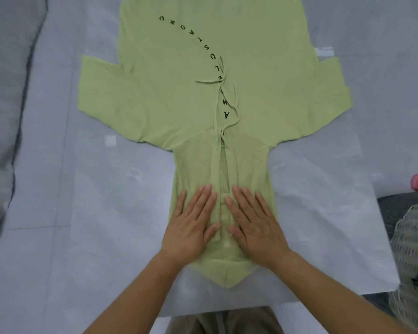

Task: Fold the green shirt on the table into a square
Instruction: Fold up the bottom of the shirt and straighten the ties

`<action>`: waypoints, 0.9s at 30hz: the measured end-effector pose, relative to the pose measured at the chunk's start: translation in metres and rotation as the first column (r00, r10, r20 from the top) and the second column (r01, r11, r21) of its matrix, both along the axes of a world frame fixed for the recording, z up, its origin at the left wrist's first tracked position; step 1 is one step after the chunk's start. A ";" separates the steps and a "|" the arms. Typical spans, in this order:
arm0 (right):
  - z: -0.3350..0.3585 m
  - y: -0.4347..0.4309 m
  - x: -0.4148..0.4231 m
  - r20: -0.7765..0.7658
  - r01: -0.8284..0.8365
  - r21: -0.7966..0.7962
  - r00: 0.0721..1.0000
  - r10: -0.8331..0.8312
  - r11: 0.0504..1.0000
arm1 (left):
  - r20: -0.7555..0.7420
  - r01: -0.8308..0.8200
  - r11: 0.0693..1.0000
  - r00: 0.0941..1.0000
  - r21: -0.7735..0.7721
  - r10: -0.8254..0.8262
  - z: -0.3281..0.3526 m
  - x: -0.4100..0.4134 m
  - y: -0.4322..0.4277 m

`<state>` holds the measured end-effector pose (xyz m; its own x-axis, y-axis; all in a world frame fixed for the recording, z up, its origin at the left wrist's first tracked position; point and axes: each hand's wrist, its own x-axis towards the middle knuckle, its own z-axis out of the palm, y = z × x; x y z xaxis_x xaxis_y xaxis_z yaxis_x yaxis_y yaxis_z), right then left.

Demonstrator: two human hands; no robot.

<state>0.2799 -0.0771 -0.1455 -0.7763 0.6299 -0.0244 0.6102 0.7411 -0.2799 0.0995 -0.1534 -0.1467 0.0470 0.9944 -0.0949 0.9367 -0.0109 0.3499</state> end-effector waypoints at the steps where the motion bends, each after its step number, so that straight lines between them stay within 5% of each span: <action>1: 0.003 0.000 0.005 -0.025 -0.025 -0.035 0.999 0.024 0.999 | 0.035 0.016 1.000 0.999 0.006 -0.016 0.004 -0.002 -0.002; 6: 0.013 0.003 0.055 0.010 -0.341 -0.103 0.939 0.344 0.934 | 0.000 0.359 0.933 0.933 0.003 -0.359 0.010 -0.039 -0.040; 13: 0.013 0.018 0.068 0.003 -0.422 -0.123 0.905 0.425 0.898 | 0.005 0.449 0.890 0.893 0.080 -0.451 -0.001 -0.059 -0.051; 20: 0.007 0.017 0.065 -0.063 -0.383 -0.110 0.923 0.378 0.917 | 0.181 0.310 0.940 0.925 0.144 -0.333 -0.002 -0.051 -0.050; 24: 0.022 0.015 0.058 -0.118 -0.281 -0.312 0.959 0.257 0.907 | 0.429 0.104 0.991 0.894 0.082 -0.129 0.013 -0.043 -0.046; 27: 0.056 0.023 0.045 -0.160 -0.079 -0.593 0.987 -0.021 0.802 | 0.661 -0.106 0.989 0.736 -0.104 0.148 0.044 -0.042 -0.032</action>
